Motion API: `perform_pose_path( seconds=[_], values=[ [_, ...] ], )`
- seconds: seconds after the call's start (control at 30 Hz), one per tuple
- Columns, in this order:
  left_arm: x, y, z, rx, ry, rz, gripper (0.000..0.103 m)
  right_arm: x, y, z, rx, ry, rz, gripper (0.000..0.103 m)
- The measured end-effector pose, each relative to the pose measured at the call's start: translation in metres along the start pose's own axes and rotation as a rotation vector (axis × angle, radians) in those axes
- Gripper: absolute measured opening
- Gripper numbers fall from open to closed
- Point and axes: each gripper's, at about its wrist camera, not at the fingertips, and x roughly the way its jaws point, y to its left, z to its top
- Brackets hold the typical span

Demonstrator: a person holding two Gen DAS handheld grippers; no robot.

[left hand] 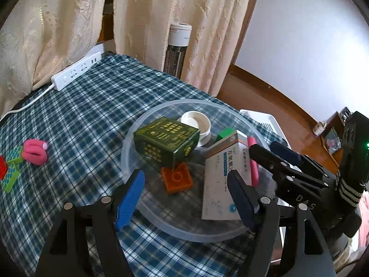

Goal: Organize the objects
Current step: 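Open the left gripper over the bowl while the right releases the pink foam tube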

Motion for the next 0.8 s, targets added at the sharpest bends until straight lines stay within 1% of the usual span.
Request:
perform_pose_path(
  seconds=[0.27,0.33,0.47,0.8],
  values=[
    [-0.008,0.016,-0.007,-0.02,-0.015,0.058,0.075,0.003,0.019,-0.003,-0.041,0.017,0.017,0.068],
    [-0.011,0.021,-0.009,-0.026,-0.023,0.06,0.075,0.003,0.024,-0.002,-0.051,0.016,0.02,0.068],
    [-0.02,0.037,-0.014,-0.06,-0.042,0.085,0.075,0.001,0.039,0.001,-0.081,-0.001,0.017,0.068],
    [-0.038,0.078,-0.027,-0.156,-0.073,0.138,0.075,0.005,0.073,-0.001,-0.138,0.016,0.028,0.068]
  ],
)
